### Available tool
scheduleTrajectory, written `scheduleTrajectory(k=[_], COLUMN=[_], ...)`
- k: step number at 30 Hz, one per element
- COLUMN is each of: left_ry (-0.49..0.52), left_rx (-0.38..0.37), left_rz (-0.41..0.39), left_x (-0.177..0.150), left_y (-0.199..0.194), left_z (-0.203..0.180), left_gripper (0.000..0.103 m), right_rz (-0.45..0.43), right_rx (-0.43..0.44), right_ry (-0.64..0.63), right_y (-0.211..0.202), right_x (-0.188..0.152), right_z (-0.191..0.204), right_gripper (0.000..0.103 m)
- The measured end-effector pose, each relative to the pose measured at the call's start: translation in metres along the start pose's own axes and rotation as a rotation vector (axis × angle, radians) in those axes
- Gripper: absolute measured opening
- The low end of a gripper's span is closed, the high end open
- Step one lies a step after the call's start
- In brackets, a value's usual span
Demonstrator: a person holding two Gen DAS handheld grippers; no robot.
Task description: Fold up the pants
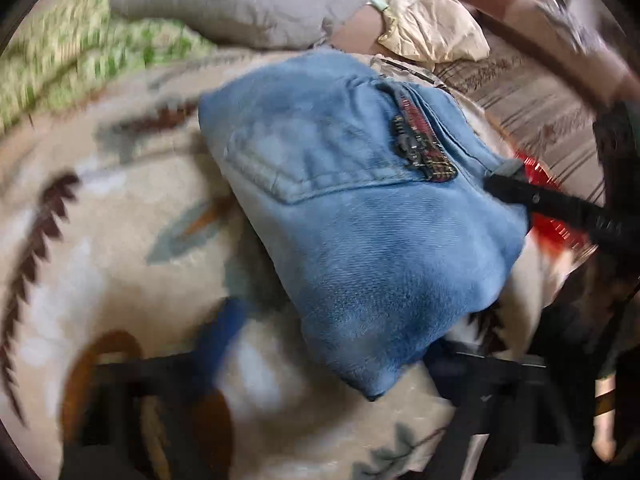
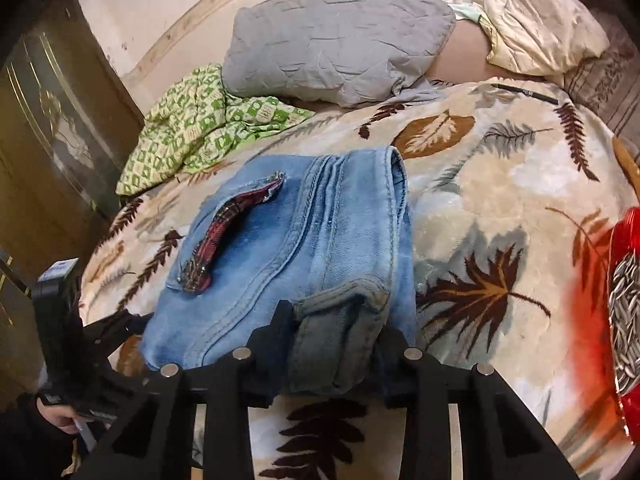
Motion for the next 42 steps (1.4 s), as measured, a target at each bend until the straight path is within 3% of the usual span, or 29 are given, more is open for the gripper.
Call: scheduleTrajectory(k=[3, 6, 8, 11, 14, 18, 20, 21, 22, 25, 30, 36, 41, 42], left_ry=[0.036, 0.112, 0.126, 0.120, 0.147, 0.145, 0.136, 0.129, 0.114, 0.026, -0.114, -0.208, -0.242, -0.254], left_rx=[-0.006, 0.030, 0.035, 0.053, 0.066, 0.061, 0.063, 0.091, 0.115, 0.054, -0.004, -0.066, -0.112, -0.129], left_rz=[0.003, -0.027, -0.036, 0.081, 0.056, 0.066, 0.054, 0.036, 0.004, -0.087, -0.123, -0.040, 0.029, 0.037], left_x=[0.000, 0.000, -0.002, -0.013, -0.014, -0.012, -0.008, -0.007, -0.005, 0.004, 0.036, 0.059, 0.065, 0.064], left_y=[-0.005, -0.024, -0.032, 0.000, -0.001, -0.001, -0.008, -0.016, -0.026, -0.060, -0.070, -0.025, 0.013, 0.019], left_z=[-0.006, -0.019, -0.016, -0.005, -0.010, -0.010, -0.009, 0.000, 0.003, 0.015, 0.035, 0.030, 0.024, 0.024], left_gripper=[0.026, 0.013, 0.013, 0.014, 0.014, 0.016, 0.037, 0.069, 0.088, 0.092, 0.096, 0.096, 0.096, 0.100], right_rz=[0.003, 0.002, -0.007, 0.037, 0.059, 0.048, 0.042, 0.037, 0.030, -0.021, -0.043, 0.074, 0.164, 0.184], right_rx=[0.000, -0.067, -0.090, -0.086, -0.120, -0.100, -0.100, -0.100, -0.120, -0.094, -0.034, 0.138, 0.185, 0.212], right_ry=[-0.031, -0.140, -0.177, -0.150, -0.161, -0.102, -0.107, -0.098, -0.080, -0.028, 0.044, 0.230, 0.339, 0.368], right_y=[0.000, -0.002, -0.007, 0.003, 0.020, 0.017, 0.014, 0.011, 0.004, -0.023, -0.043, -0.002, 0.035, 0.041], right_x=[0.002, 0.004, 0.006, -0.001, -0.017, -0.016, -0.014, -0.013, -0.011, -0.005, 0.008, 0.015, 0.007, 0.004], right_z=[0.005, 0.016, 0.019, 0.012, 0.007, -0.001, 0.000, -0.001, -0.005, -0.017, -0.032, -0.044, -0.054, -0.056], right_gripper=[0.032, 0.029, 0.029, 0.029, 0.029, 0.032, 0.043, 0.062, 0.076, 0.079, 0.084, 0.084, 0.084, 0.084])
Point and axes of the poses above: each gripper's, at about its wrist camera, not at the fingertips, and y roughly the way its jaws point, z to its left, x to its top, the point moved 3 cm from there along y, roughly the way its jaws point, and after that the axes turned 6 degrees about -z, right-handed, at the moved point
